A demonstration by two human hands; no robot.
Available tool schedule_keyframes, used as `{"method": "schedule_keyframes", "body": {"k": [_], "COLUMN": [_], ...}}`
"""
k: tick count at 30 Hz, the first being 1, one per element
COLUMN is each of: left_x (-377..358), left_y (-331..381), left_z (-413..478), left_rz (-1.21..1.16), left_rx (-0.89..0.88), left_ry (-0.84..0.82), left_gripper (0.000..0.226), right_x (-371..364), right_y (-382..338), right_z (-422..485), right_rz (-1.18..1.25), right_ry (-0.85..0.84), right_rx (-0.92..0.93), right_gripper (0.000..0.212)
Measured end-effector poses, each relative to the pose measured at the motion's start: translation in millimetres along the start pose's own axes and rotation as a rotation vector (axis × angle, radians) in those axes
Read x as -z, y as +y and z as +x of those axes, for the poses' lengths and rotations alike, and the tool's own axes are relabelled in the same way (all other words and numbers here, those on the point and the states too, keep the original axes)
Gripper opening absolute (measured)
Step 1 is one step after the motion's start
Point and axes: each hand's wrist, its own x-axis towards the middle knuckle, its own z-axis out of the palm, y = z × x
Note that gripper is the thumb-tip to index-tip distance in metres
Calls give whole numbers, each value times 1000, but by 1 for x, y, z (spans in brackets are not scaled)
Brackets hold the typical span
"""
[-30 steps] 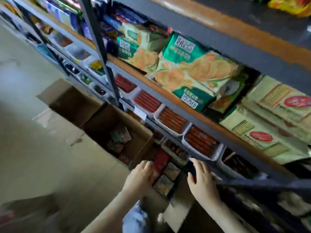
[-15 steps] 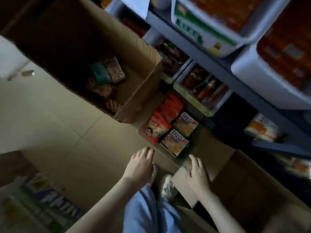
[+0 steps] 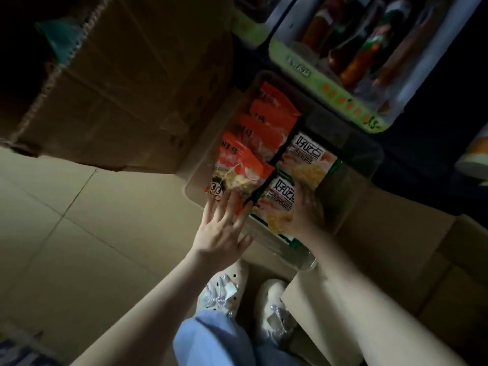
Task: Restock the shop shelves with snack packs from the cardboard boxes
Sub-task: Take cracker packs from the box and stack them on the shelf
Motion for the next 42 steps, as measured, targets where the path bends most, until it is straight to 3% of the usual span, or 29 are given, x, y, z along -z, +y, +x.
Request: {"method": "schedule_keyframes", "body": {"k": [4,8,13,17,20,22,25,30,36,42], "left_x": [-5,1,66,183,287,363,477,642,795,906], "left_y": [-2,-1,27,60,76,81,91,119,154,179], "left_z": [0,-3,-12,-38,-61,-77,-108,-152,-183,-161], "left_rz": [16,12,-27,21,30,33,38,146,285,357], "left_rx": [-10,8,61,20,-6,-29,-95,-68,-103,-285], "left_ry": [44,47,91,185,275,324,343,406,649,972], "left_gripper": [68,74,111,99,66,56,71,69,81,68], "right_x": [8,33,65,135,206,255,335,453,579,681], "right_y": [-4,-18,-40,-61,-82,-96,-116,-139,-156,-149], "right_z": [8,-2,-72,-166,-247,-297,-371,-472,-562,-612], "right_rz": [-59,-81,-208,-180,-90,-69,-66,-153,-171,-181], "right_ry": [-6,-104,206,471,521,547,591,757,1109,1424], "right_rx": [-46,-18,228,383,514,573,616,729,919,915], "right_gripper": [112,95,51,56,54,61,68,73,58,63]}}
